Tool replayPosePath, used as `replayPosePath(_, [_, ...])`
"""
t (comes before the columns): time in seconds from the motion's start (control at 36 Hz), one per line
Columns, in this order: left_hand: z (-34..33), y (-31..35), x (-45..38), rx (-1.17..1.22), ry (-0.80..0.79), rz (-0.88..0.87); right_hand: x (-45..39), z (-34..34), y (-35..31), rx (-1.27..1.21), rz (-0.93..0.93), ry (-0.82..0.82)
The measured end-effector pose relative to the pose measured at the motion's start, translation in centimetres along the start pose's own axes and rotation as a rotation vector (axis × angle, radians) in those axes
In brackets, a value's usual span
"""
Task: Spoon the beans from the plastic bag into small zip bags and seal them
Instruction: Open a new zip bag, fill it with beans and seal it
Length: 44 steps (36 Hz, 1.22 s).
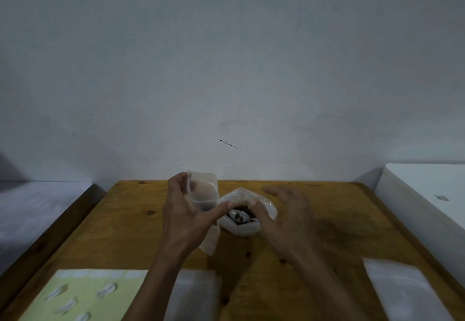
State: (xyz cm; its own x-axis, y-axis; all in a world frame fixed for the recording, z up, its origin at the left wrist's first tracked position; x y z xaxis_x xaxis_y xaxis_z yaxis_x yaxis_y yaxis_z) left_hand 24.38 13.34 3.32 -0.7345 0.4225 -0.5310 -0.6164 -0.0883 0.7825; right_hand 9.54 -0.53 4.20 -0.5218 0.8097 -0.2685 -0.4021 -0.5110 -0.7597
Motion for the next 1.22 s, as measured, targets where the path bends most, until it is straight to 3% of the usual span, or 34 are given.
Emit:
replayPosePath(0.17, [-0.6,0.7,0.5,0.023,-0.006,-0.041,0.1,-1.1,-4.9,-0.011,0.123,-0.163])
replayPosePath(0.28, [0.2,1.0,0.5,0.039,-0.010,-0.037,-0.3,-1.8,-5.2,-0.011,0.153,-0.117])
replayPosePath(0.33, [0.8,1.0,0.4,0.059,-0.043,-0.033,-0.4,-1.6,-5.0,-0.040,0.184,-0.017])
replayPosePath(0.42, [1.8,0.9,0.6,0.266,-0.057,0.037,-0.6,-0.9,-4.8,-0.071,0.231,0.054])
replayPosePath(0.56, [2.9,1.4,0.5,0.482,0.016,0.076,-0.8,0.4,-4.7,-0.160,0.253,-0.021])
replayPosePath(0.64, [3.1,1.7,0.5,0.534,0.018,0.068,-0.7,0.8,-4.6,-0.258,0.213,-0.087])
replayPosePath(0.78, [2.6,2.3,0.8,0.649,-0.042,0.100,0.0,0.8,-4.8,-0.476,0.019,-0.382])
replayPosePath(0.94, [2.0,2.8,1.4,0.653,-0.193,0.167,0.4,0.7,-4.5,-0.553,-0.028,-0.384])
replayPosePath(1.22, [1.4,3.4,2.2,0.622,-0.214,0.180,1.0,1.2,-4.2,-0.613,-0.052,-0.446])
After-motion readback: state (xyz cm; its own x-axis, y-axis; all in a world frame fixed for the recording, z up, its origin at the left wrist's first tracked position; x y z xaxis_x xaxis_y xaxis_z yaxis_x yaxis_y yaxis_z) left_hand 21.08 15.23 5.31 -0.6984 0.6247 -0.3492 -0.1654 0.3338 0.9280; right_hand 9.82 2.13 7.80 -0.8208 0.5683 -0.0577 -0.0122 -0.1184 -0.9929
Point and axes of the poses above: each hand's wrist, its own x-axis away from the middle knuckle, its own z-axis out of the back of the hand, y = z × x, the point moved 2 cm from there along -x, towards the middle knuckle, and after that the axes turned 10 degrees about -z, right-handed, at the moved point
